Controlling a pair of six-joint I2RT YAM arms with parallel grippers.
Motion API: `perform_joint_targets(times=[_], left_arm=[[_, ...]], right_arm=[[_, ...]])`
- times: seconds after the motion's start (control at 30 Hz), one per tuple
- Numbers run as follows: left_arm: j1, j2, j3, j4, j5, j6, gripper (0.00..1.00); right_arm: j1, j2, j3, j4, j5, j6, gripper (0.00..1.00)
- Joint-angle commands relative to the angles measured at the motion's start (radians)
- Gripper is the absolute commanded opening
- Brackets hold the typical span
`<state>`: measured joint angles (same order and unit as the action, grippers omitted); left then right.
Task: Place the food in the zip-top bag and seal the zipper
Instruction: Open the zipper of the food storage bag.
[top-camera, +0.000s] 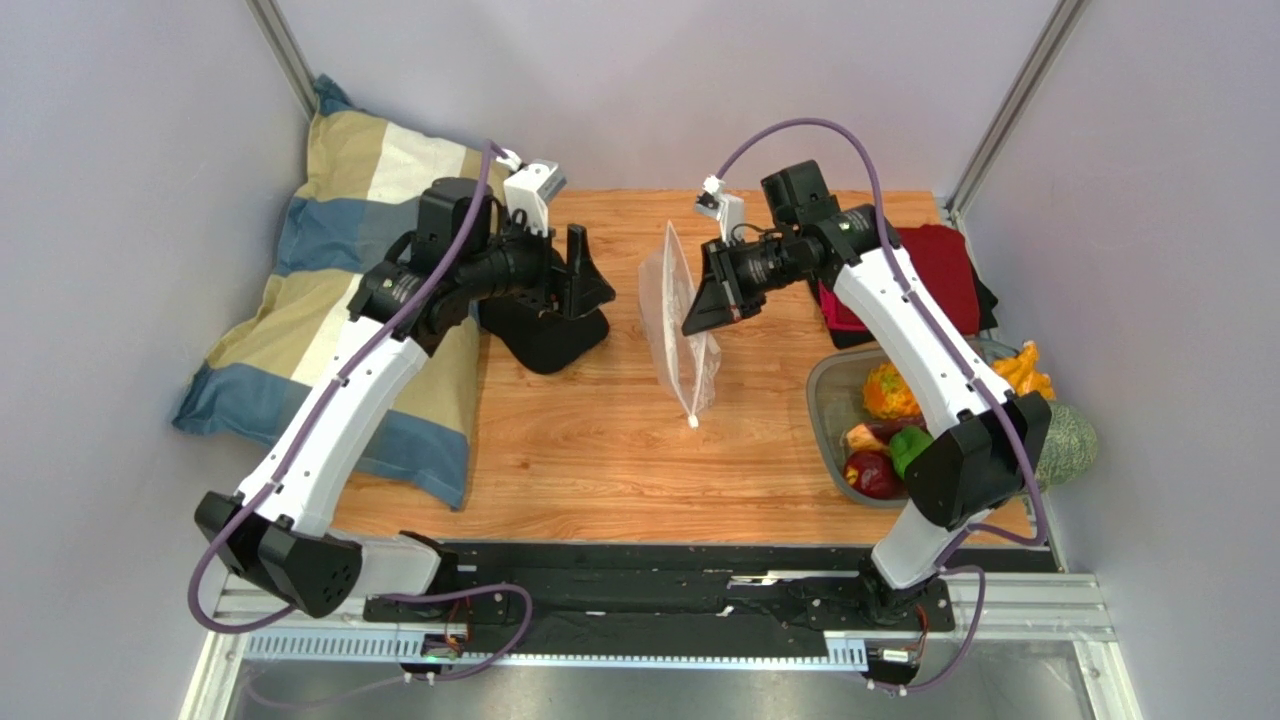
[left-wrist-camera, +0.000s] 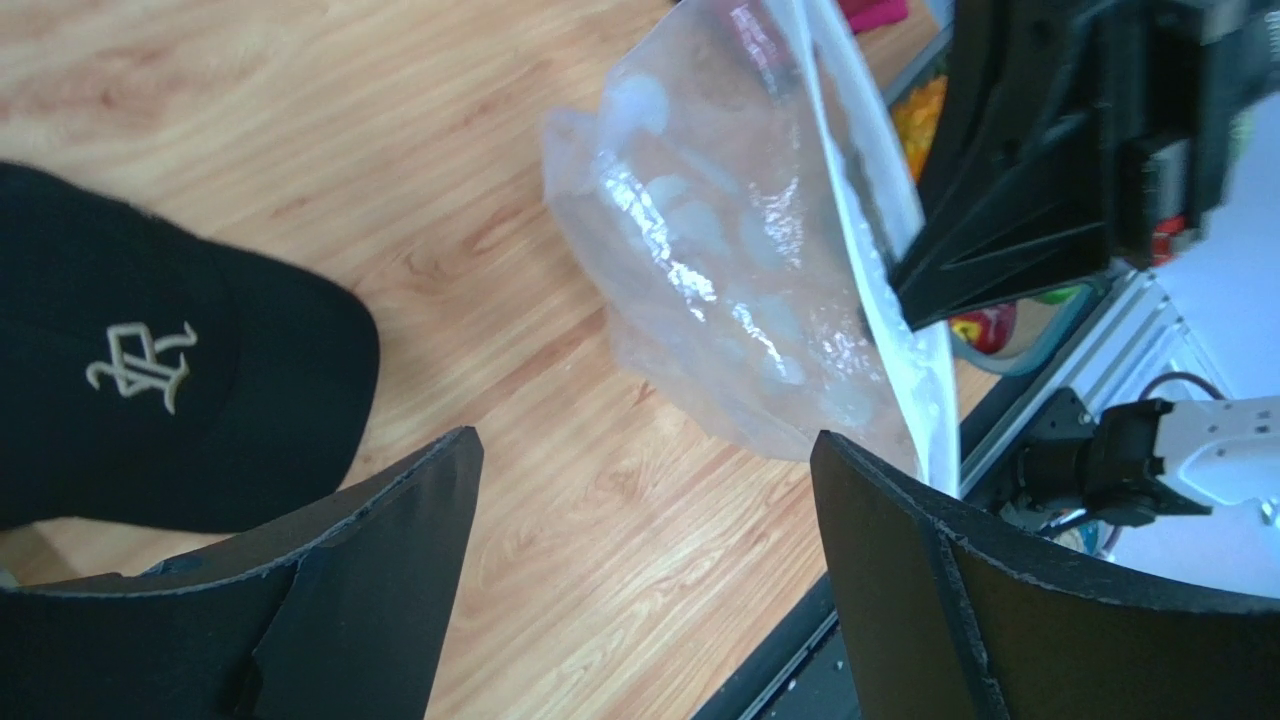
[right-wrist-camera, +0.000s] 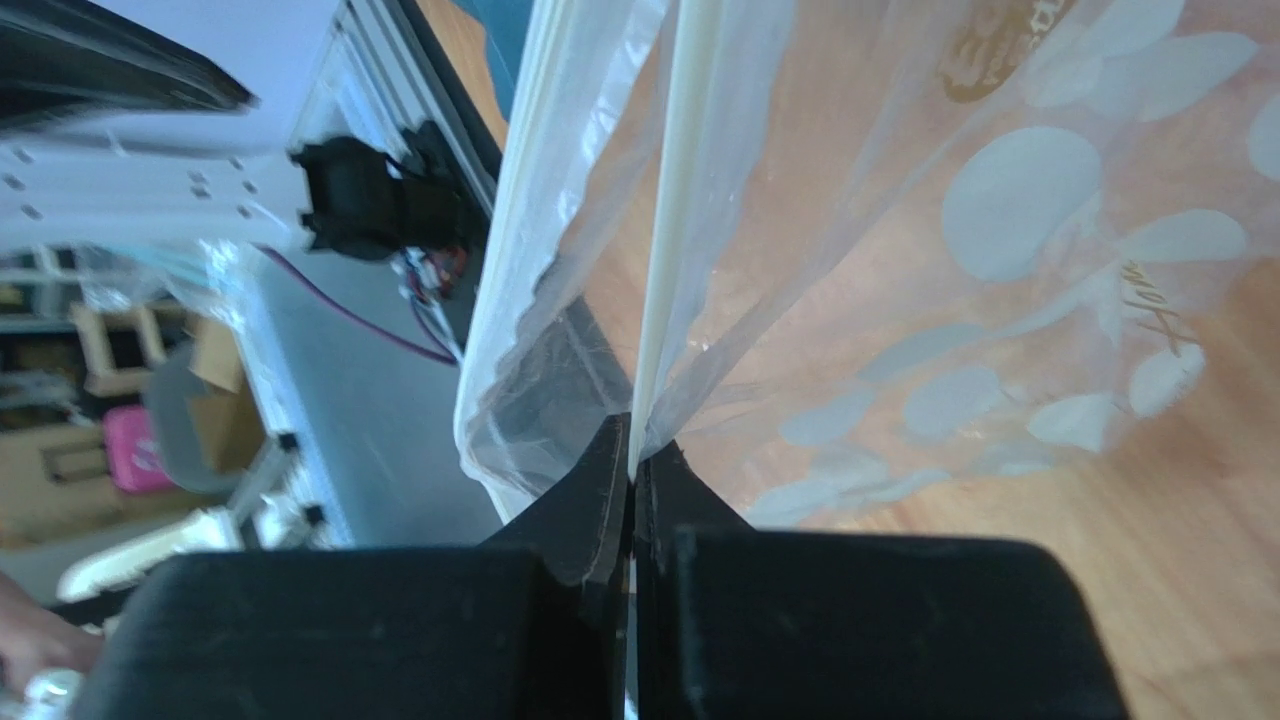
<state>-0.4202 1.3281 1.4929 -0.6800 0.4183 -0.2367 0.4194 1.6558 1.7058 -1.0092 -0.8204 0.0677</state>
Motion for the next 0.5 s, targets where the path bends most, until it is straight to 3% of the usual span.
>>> perform_joint_targets(times=[0.0,0.23,0.47], left_arm=[[-0.008,-0.053,0.058,0.014,0.04,0.03,0.91],[-0.014,-0.107,-0.035,0.123,0.175,0.122,0.97],[-0.112,-0.121,-0.118,0.195,0.051,0.217,0.97]], right_arm=[[0.022,0.07,0.118,-0.293,0.052,-0.327,0.0],[0.071,0.139,0.204,-0.46,0.066,-0.445,0.0],[0.134,0.139,0.209,-0.46,0.099,-0.46,0.0]])
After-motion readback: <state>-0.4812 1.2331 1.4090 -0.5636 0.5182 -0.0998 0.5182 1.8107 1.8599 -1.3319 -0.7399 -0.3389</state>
